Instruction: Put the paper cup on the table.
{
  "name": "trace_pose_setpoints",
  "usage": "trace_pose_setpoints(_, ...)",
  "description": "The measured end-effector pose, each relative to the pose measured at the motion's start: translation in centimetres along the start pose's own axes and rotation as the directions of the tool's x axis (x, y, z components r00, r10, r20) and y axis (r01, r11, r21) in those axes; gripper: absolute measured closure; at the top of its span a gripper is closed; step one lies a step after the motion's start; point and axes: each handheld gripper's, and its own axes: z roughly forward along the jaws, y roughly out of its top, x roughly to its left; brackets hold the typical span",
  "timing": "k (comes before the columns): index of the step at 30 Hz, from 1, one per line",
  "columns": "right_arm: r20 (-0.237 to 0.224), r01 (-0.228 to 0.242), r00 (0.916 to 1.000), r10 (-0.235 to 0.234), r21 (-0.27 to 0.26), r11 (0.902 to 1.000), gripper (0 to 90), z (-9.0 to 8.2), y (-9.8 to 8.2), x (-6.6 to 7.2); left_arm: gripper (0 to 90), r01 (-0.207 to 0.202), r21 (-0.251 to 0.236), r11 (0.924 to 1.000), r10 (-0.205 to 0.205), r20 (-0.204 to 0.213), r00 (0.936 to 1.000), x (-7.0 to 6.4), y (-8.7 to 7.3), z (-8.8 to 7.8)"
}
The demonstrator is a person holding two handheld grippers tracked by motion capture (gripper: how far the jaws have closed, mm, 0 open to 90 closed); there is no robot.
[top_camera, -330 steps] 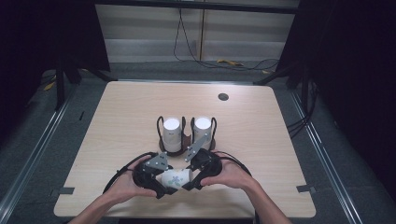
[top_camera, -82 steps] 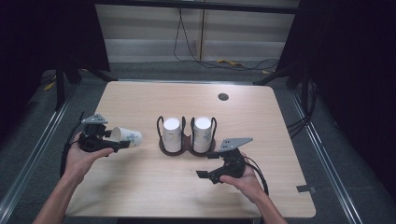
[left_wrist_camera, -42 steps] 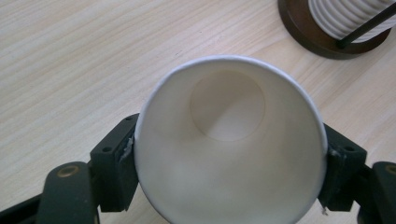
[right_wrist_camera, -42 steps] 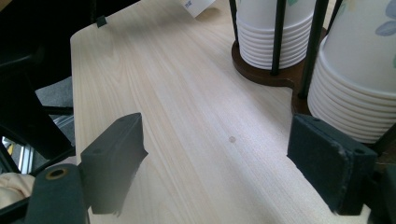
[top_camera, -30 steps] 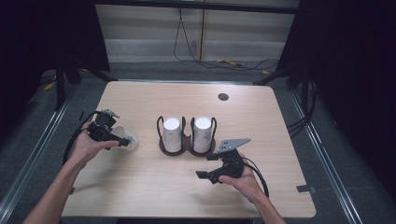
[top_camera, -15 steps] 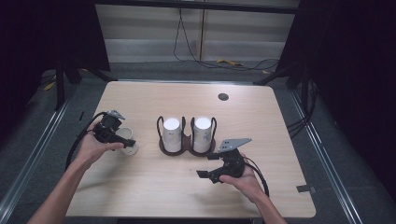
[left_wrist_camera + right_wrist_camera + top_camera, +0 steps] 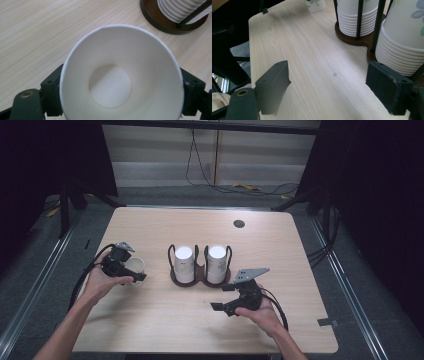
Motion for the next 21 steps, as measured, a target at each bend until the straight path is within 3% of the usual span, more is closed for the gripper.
trace_pose_setpoints(3,-0.001,-0.002,1.0000,0.002,0.002,1.0000,18.7,0.1,0.0,0.0,16.7,0.001,-0.002,1.0000,-0.001,0.000,1.0000,0.0,-0.5,0.1)
trace_pose_setpoints(5,-0.003,-0.001,1.0000,0.001,0.003,1.0000,18.6,0.1,0.0,0.0,16.7,0.018,-0.032,0.9993,-0.018,0.009,0.9998,0.1,-0.8,0.1)
trace_pose_setpoints(9,-0.002,-0.002,1.0000,0.002,0.003,1.0000,18.5,0.2,0.0,0.0,16.7,0.008,-0.009,0.9999,-0.008,0.021,0.9997,0.2,-1.4,0.3)
trace_pose_setpoints(12,-0.003,-0.001,1.0000,0.001,0.012,0.9999,17.6,0.1,0.0,0.0,16.7,0.017,-0.039,0.9991,-0.017,0.005,0.9998,0.3,-2.1,0.0)
trace_pose_setpoints(15,0.002,-0.001,1.0000,0.000,0.015,0.9999,17.6,0.2,-0.1,0.0,16.6,0.014,-0.036,0.9992,-0.013,0.022,0.9997,0.3,-2.8,-0.1)
trace_pose_setpoints(21,0.026,-0.013,0.9996,0.013,0.011,0.9999,16.3,0.1,-0.2,-0.2,17.6,0.038,-0.084,0.9957,-0.039,-0.005,0.9992,-0.2,-4.0,-0.8)
